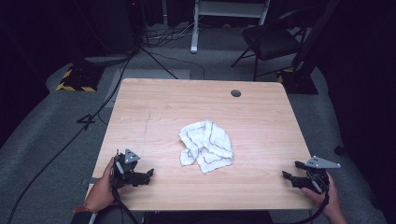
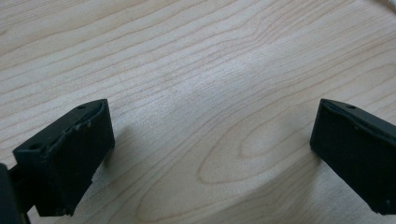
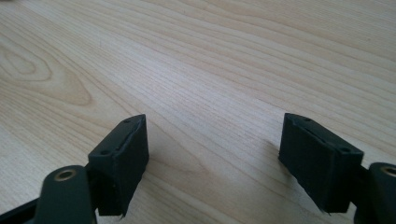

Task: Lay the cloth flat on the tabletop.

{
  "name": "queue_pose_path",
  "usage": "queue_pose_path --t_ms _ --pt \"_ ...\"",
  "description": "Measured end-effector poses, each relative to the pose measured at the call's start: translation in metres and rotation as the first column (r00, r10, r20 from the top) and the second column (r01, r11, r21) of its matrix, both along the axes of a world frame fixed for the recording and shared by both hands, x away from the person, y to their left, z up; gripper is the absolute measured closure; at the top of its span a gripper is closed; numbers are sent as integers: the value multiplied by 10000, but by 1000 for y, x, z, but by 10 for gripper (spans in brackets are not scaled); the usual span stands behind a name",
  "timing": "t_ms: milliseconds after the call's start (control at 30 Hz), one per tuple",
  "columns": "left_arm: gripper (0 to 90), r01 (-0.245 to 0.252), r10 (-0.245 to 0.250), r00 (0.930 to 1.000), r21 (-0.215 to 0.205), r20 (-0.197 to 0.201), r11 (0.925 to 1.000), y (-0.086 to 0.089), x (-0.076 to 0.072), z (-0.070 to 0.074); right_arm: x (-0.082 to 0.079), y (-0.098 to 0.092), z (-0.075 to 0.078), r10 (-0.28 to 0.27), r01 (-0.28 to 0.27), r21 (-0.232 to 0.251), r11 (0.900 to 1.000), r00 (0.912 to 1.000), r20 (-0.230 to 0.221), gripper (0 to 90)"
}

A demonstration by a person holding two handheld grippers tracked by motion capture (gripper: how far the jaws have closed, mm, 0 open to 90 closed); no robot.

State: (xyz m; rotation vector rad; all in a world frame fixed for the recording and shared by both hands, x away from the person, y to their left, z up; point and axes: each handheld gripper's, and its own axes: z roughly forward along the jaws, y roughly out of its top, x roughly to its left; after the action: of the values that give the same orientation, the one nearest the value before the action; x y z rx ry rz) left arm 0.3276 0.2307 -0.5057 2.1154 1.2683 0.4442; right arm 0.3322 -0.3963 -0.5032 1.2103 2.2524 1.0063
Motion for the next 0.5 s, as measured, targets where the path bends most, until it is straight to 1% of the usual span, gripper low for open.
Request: queue_pose_path --t_ms 100,133,200,233,333,367,400,433,500 --pt "0 29 -29 10000 8 18 10000 0 0 0 0 0 0 3 -3 1 10000 10000 1 243" --pt "0 121 -121 9999 77 31 9999 0 1 0 0 0 0 3 -3 1 10000 10000 1 243" --pt "0 325 -325 9995 43 57 9995 -4 3 0 0 0 0 11 -11 -3 10000 10000 -5 242" --pt "0 325 -325 9995 43 57 9995 -4 3 0 0 0 0 11 -11 -3 10000 10000 -5 242" --pt "0 829 -829 9966 41 37 9966 -11 6 0 1 2 1 227 -226 -176 9996 9997 37 236" --pt "0 829 -829 9966 41 37 9966 -11 6 0 1 3 2 329 -325 -298 9990 9994 104 237" --pt "0 1122 -1123 9937 130 24 9936 -16 8 1 2 4 3 372 -367 -323 9988 9992 137 246" --pt "0 1274 -1274 9919 86 22 9918 -19 8 0 4 6 4 413 -408 -289 9987 9990 171 264" --pt "0 1622 -1623 9867 112 46 9867 -27 9 0 8 12 7 691 -690 -45 9976 9975 114 280"
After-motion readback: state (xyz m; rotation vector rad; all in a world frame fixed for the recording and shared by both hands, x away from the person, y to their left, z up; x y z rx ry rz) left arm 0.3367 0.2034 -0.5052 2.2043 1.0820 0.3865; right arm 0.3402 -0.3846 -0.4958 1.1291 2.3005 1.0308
